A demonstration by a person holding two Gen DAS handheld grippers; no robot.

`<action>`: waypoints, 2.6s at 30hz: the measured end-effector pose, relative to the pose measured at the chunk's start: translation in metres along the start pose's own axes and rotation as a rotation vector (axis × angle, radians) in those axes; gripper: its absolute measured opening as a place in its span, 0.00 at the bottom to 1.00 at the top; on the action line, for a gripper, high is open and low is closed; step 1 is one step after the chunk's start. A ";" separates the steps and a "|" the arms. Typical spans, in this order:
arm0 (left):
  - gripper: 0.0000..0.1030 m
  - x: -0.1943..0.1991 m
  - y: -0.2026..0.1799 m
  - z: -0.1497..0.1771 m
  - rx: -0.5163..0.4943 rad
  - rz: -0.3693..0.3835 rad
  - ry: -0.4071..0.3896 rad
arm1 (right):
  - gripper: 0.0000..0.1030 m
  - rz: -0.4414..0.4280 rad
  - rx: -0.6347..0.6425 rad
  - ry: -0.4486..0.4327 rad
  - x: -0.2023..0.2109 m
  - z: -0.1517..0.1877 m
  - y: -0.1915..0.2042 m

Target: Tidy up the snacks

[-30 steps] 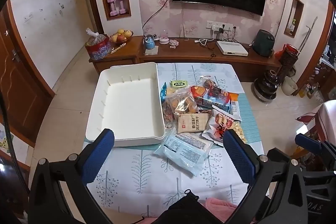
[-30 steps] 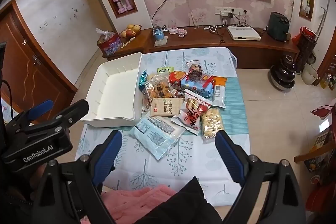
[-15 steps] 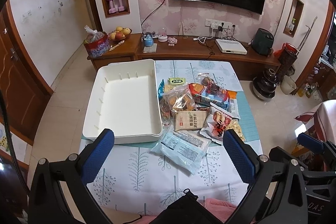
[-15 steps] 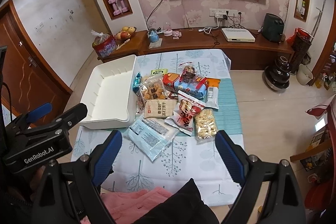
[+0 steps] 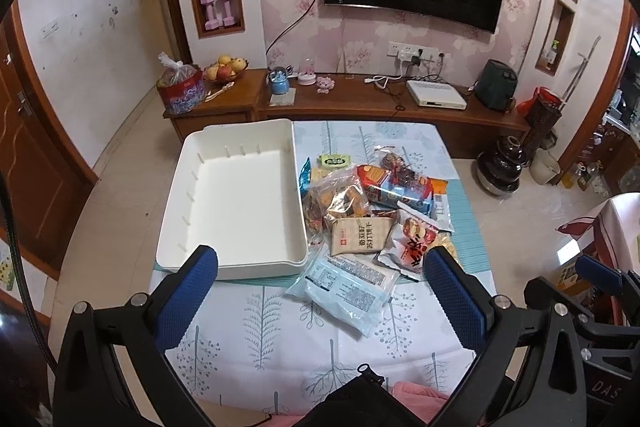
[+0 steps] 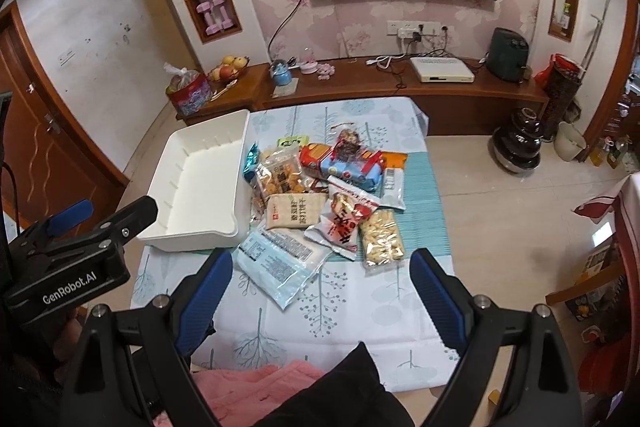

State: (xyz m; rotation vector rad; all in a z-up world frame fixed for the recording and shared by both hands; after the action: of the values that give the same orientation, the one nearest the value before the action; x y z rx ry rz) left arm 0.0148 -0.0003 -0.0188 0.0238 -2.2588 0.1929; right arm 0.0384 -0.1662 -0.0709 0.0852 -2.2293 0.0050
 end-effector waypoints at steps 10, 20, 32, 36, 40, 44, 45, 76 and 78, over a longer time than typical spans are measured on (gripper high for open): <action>1.00 -0.002 0.019 0.003 -0.007 0.069 0.069 | 0.88 0.083 -0.050 -0.003 0.019 0.011 0.010; 1.00 -0.016 0.051 0.020 0.018 0.152 0.216 | 0.88 0.189 -0.160 -0.008 0.040 0.036 0.023; 1.00 -0.035 0.065 0.039 0.090 0.154 0.317 | 0.88 0.315 -0.135 -0.058 0.043 0.052 0.028; 1.00 -0.040 0.060 0.036 0.121 0.142 0.325 | 0.88 0.298 -0.124 -0.052 0.035 0.048 0.020; 1.00 -0.049 0.048 0.029 0.163 0.095 0.306 | 0.88 0.283 -0.075 -0.059 0.025 0.041 0.010; 1.00 -0.065 0.036 0.024 0.246 0.057 0.321 | 0.88 0.251 0.021 -0.074 0.011 0.027 -0.005; 1.00 -0.071 0.033 0.023 0.277 0.042 0.323 | 0.88 0.238 0.038 -0.075 0.007 0.023 -0.010; 1.00 -0.250 0.015 0.080 0.725 -0.327 0.587 | 0.88 -0.137 0.406 0.232 -0.179 0.008 -0.081; 1.00 -0.260 0.017 0.087 0.743 -0.325 0.605 | 0.88 -0.152 0.398 0.257 -0.191 0.012 -0.080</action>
State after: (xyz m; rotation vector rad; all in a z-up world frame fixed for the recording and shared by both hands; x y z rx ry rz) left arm 0.1142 -0.0091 -0.2749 0.6323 -1.4547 0.7420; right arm 0.1509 -0.2354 -0.2312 0.4459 -1.9324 0.3580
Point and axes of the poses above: each gripper's, at about its wrist camera, not at the fingertips, and x roughly against the way its jaws point, y to its left, z to its underside, the point moved 2 cm from there along -x, roughly the way its jaws point, and after that the axes turned 10 degrees about x, right-handed, at the moved point
